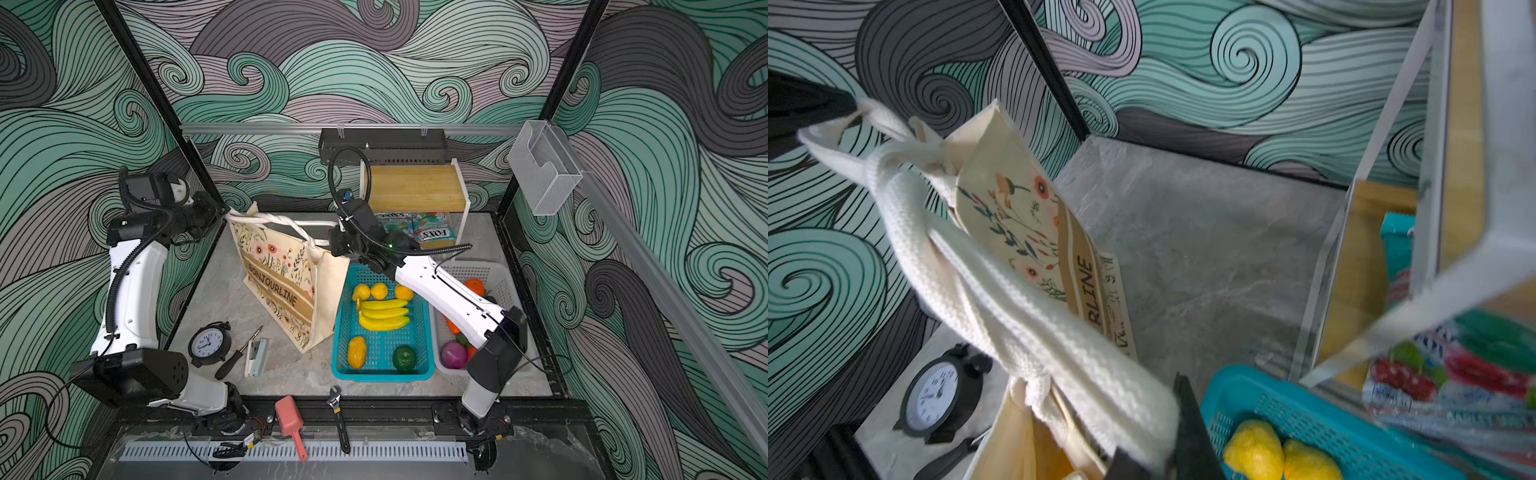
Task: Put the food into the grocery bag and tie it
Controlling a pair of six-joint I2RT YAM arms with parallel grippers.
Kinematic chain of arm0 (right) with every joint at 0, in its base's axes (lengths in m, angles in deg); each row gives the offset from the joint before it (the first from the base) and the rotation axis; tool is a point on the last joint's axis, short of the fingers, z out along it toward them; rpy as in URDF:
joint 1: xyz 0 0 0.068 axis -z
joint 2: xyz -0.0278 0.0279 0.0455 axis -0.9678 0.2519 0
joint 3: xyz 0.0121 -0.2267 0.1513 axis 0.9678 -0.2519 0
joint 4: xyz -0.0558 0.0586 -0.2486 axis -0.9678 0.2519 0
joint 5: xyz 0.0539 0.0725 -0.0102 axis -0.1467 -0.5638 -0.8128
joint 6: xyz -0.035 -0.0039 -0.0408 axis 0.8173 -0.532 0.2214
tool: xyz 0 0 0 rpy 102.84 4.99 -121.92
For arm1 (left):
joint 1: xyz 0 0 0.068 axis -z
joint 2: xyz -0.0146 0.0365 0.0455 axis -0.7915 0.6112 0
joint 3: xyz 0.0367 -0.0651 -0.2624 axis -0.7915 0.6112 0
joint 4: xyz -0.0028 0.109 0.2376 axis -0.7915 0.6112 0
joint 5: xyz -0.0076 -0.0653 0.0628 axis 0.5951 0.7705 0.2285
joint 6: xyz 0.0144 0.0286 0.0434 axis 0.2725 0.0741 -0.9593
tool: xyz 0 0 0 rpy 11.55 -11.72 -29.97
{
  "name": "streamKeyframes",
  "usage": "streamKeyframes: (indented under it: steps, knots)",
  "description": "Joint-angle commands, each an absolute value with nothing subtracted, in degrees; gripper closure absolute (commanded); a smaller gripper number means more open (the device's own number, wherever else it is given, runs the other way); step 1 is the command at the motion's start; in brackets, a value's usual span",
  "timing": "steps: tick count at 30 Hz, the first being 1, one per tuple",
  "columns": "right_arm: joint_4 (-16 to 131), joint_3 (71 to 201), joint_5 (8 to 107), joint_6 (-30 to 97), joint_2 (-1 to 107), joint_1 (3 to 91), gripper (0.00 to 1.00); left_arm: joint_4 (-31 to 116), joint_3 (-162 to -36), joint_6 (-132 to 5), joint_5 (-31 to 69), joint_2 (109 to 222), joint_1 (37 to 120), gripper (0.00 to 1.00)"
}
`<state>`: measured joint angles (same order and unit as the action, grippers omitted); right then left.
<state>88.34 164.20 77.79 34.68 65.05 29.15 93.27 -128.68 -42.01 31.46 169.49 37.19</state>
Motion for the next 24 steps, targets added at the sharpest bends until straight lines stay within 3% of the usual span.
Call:
streamKeyframes:
  steps: [1, 8, 18, 24]
  knots:
    - [93.68, 171.06, 90.61, 40.19, 67.71, 32.78, 1.0, 85.32, -132.96, -42.26, 21.79, 169.11, 30.81, 1.0]
    - [94.12, 185.35, 86.94, 45.09, 81.31, 32.96, 1.0, 78.85, -121.94, -37.05, 21.24, 165.56, 30.32, 1.0]
    - [101.17, 198.29, 99.3, 46.88, 92.23, 34.63, 1.0, 83.19, -122.04, -36.28, 10.86, 161.8, 27.78, 1.0]
    - [101.46, 200.82, 100.79, 48.76, 94.47, 36.3, 1.0, 82.48, -121.21, -35.46, 13.05, 161.12, 26.44, 1.0]
